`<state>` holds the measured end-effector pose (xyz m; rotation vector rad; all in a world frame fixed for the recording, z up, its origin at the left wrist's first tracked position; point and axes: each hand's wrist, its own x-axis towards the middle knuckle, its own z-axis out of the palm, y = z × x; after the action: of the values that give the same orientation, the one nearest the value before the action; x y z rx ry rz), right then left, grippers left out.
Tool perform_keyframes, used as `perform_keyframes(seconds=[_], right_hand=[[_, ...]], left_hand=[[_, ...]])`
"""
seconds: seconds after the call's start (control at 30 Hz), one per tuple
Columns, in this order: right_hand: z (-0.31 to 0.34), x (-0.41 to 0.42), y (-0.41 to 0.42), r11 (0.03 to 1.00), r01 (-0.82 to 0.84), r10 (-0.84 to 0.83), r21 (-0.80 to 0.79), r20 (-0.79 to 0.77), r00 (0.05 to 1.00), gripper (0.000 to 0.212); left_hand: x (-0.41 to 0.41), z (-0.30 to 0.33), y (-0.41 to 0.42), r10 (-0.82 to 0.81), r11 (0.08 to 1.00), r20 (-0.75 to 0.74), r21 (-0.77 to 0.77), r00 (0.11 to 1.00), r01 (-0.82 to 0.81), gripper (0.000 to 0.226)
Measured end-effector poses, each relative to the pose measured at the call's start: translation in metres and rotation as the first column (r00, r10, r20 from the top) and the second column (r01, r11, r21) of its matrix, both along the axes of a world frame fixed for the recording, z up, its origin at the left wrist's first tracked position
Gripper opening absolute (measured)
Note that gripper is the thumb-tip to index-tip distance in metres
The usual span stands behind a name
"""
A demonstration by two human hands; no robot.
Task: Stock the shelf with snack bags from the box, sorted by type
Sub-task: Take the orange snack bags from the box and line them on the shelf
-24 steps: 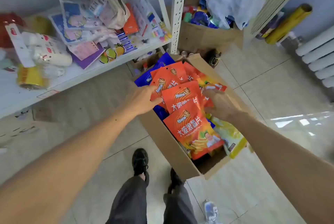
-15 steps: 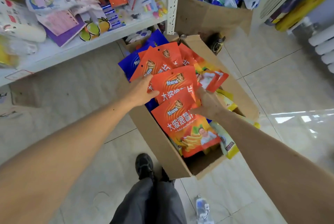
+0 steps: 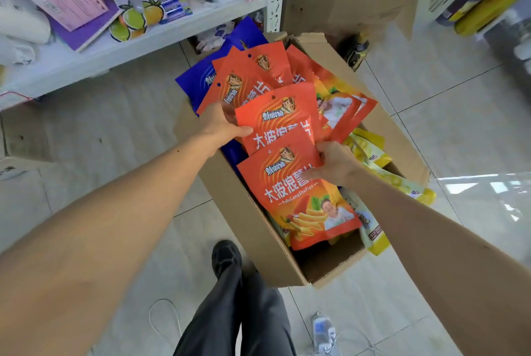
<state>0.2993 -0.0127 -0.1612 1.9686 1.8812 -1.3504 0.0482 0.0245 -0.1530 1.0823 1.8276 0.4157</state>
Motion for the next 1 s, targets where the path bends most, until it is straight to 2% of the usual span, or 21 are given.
perform_keyframes(seconds=[0.13,0.3,0.4,0.57,0.7,0.8,0.9,1.0], right_hand=[[0.0,0.007,0.004,0.997,0.025,-0.03,-0.075,-0.062,0.998,0.034],[0.014,0.015,0.007,0.974,0.073,-0.132,-0.217,-0.275,0.952,0.038],[0.039,0.012,0.008,0.967,0.086,-0.174,-0.239,-0.376,0.91,0.034],[0.102,0.001,0.022,0.975,0.069,-0.163,-0.213,-0.466,0.87,0.023],[0.162,-0.015,0.039,0.981,0.063,-0.149,-0.181,-0.514,0.844,0.023],[0.213,-0.034,0.053,0.992,0.048,-0.105,-0.119,-0.545,0.832,0.033],[0.265,-0.06,0.065,0.998,0.003,-0.036,-0.056,-0.594,0.804,0.022],[0.309,-0.087,0.073,0.999,-0.031,-0.001,-0.038,-0.636,0.771,0.023]], left_hand=[[-0.004,0.007,-0.003,0.021,1.0,0.166,-0.02,0.986,-0.018,0.012],[-0.012,0.029,-0.005,0.014,0.997,0.35,0.071,0.937,-0.042,0.024],[-0.015,0.054,-0.005,0.035,0.987,0.414,0.128,0.909,-0.096,0.02],[-0.03,0.117,-0.002,0.077,0.961,0.435,0.206,0.897,-0.182,0.015],[-0.056,0.183,0.0,0.097,0.936,0.406,0.273,0.909,-0.222,0.022],[-0.082,0.234,-0.003,0.136,0.901,0.413,0.326,0.901,-0.286,0.027],[-0.111,0.287,-0.011,0.166,0.856,0.412,0.39,0.896,-0.339,0.03],[-0.139,0.329,-0.019,0.179,0.819,0.406,0.444,0.896,-0.364,0.023]])
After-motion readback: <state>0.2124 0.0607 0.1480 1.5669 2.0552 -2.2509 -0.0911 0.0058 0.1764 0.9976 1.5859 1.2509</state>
